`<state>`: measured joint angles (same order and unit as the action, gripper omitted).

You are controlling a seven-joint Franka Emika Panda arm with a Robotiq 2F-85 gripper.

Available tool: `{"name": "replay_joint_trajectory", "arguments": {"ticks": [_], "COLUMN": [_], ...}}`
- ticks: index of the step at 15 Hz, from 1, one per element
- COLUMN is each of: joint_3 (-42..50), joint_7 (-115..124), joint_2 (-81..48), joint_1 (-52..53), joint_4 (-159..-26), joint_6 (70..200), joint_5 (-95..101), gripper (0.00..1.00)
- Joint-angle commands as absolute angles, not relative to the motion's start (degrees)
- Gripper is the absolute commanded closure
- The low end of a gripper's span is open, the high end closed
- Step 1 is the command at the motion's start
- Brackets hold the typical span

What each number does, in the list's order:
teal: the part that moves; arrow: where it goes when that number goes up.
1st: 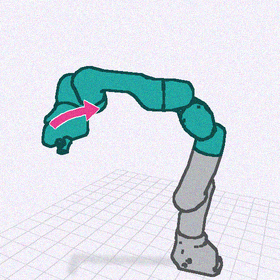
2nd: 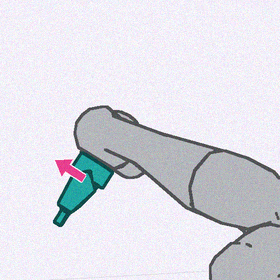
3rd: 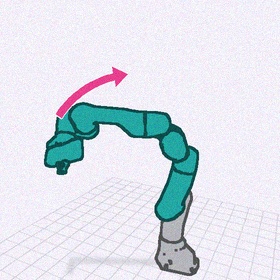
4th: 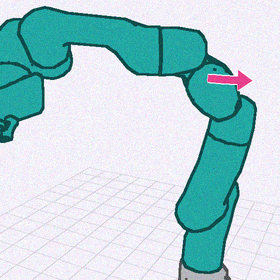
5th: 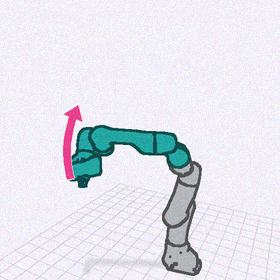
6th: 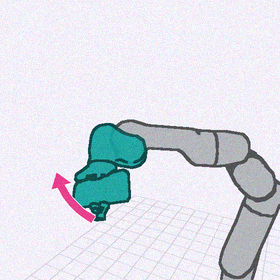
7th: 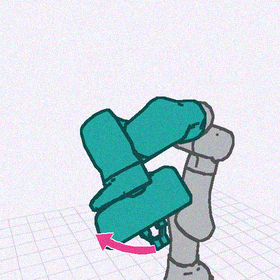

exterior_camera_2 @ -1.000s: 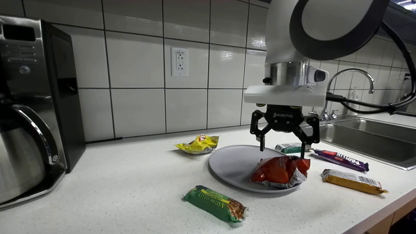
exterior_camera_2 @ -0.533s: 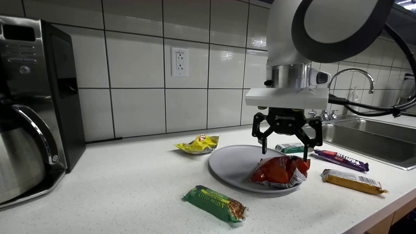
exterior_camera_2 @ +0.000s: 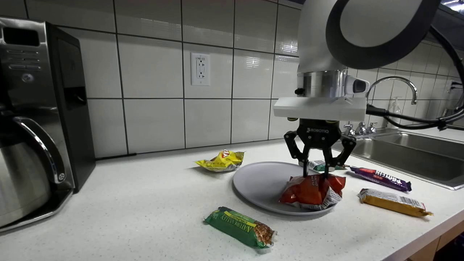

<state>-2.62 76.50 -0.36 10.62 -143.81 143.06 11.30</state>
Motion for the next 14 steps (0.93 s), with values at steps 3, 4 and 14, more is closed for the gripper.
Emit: {"name": "replay_joint_trajectory", "arguments": {"ticks": [3,4,14], "joint_3": [-4.2,-4.2,-5.9], "joint_7": [78.2,78.2,77.7], "joint_2": [2.0,2.1,5.8], "joint_1": [9.2,9.2,9.1], "joint_4": [-145.3,-145.3,-143.2], "joint_6": [143.5,143.5,141.8], "joint_5": [12.0,12.0,12.2], "gripper": [1.00,1.00,1.00]}}
